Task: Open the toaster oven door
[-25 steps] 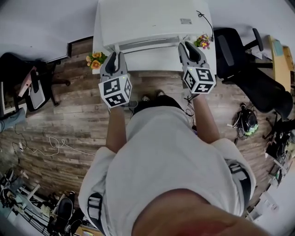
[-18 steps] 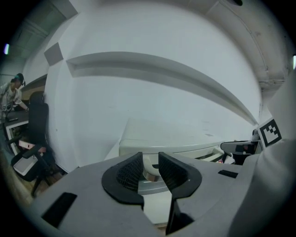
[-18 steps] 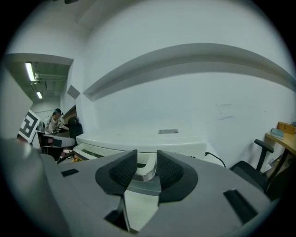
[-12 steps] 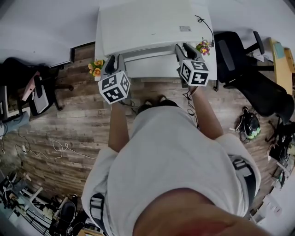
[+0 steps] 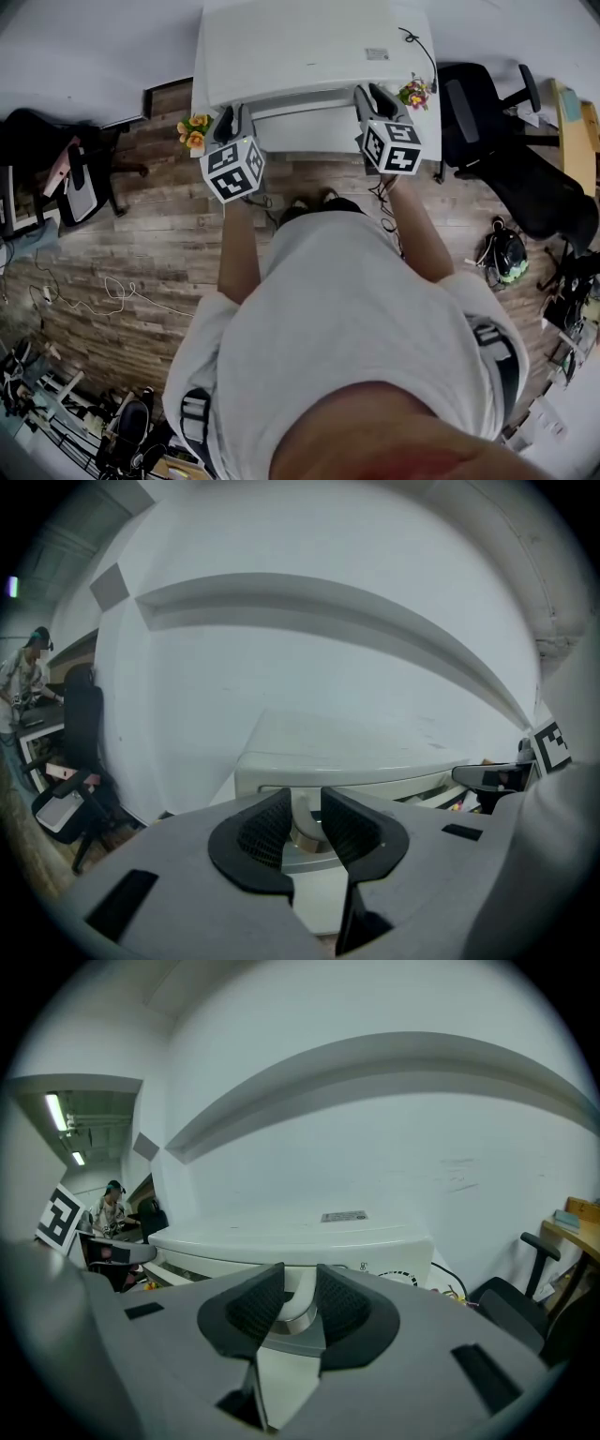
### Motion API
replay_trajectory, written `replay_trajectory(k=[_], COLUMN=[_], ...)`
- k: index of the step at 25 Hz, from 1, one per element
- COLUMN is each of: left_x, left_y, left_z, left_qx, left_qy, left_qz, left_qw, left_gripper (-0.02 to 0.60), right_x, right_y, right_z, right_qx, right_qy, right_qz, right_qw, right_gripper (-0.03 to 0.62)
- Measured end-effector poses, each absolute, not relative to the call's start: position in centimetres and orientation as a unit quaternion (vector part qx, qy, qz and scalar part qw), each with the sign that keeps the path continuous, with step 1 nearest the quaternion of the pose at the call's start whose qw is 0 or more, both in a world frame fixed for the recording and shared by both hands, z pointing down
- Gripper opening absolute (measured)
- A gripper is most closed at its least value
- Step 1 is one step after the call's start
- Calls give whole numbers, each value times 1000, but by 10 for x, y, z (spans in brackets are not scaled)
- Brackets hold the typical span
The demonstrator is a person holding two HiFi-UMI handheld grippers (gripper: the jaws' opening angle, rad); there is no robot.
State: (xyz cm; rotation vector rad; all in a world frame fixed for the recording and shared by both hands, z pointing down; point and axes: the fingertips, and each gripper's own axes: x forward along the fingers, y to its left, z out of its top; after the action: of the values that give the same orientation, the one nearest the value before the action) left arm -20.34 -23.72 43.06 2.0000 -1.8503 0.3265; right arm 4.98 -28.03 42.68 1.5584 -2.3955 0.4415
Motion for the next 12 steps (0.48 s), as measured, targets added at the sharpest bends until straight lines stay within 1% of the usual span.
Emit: replay_trajectory(k=[12], left_x=[-202], left_y=[-229], left_z=[433], left_qx=[713], left_qy=[-665], left_qz=[118], left_qw=[190], left_gripper=[100], right_x=[52], right_y=[-272], right_z=[429], right_qx=[533], right_qy=[-825], right_qz=[142], right_qw=[119], right_gripper=[92])
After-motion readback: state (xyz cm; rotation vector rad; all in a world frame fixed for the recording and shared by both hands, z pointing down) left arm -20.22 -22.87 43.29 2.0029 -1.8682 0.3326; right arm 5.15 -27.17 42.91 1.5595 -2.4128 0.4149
